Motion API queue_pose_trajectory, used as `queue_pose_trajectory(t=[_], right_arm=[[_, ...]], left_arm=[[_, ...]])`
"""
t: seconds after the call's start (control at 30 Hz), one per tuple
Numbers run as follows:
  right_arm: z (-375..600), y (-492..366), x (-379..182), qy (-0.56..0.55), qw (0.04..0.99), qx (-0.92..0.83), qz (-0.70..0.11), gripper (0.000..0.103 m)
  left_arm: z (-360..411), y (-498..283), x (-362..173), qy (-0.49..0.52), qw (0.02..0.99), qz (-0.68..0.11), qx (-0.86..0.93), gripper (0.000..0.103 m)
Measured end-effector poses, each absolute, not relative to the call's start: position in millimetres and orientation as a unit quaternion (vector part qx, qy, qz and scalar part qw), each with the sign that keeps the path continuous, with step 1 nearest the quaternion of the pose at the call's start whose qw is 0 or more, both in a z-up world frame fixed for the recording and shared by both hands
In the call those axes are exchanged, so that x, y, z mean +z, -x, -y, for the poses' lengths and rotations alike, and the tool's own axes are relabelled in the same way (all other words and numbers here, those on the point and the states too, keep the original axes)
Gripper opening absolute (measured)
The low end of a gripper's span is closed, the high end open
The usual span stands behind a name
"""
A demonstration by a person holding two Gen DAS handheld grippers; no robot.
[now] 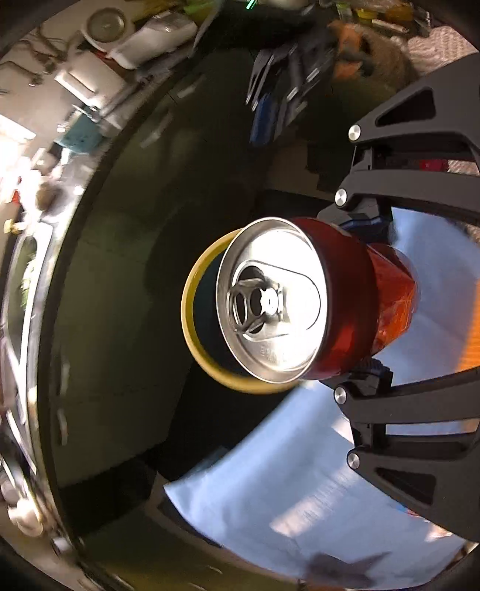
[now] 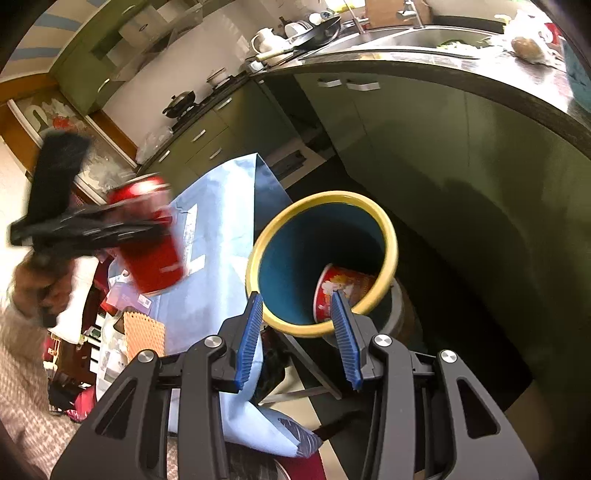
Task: Collect trash
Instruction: 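Carry the soda can over the bin and open the left gripper, then grasp the orange mesh sleeve with the right gripper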
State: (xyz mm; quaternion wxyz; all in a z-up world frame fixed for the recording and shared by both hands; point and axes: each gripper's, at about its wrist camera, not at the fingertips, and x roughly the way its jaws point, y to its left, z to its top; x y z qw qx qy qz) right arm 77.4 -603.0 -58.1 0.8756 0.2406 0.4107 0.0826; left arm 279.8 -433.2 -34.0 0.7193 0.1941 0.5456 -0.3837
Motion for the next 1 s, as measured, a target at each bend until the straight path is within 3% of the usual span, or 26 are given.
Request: queue_pose_trajectory(t=[0.23, 0.33, 0.57, 0.77, 1.0], right_arm=[[620, -70, -79, -0.258, 0.866, 0.074, -0.422, 0.040], [621, -70, -81, -0.261, 0.865, 0.074, -0.423, 0.040], [607, -77, -76, -0.252, 0.867, 0.086, -0.422, 0.040], [569, -91, -66, -0.222, 0.864, 0.126, -0.434, 0.043], [469, -115, -42, -0.143, 0.846, 0.202, -0.473, 0.045]], left_arm=[[484, -302, -101, -0.213, 0.693, -0.580, -0.371, 0.049], [484, -304, -103, -0.214, 0.696, -0.583, -0.362, 0.056], [447, -284, -36, -0.194, 0.729, -0.527, -0.391, 0.065], [355, -246, 34, -0.143, 0.780, -0.464, -0.395, 0.075], [220, -194, 60, -0.088, 0.848, -0.427, -0.302, 0.091]])
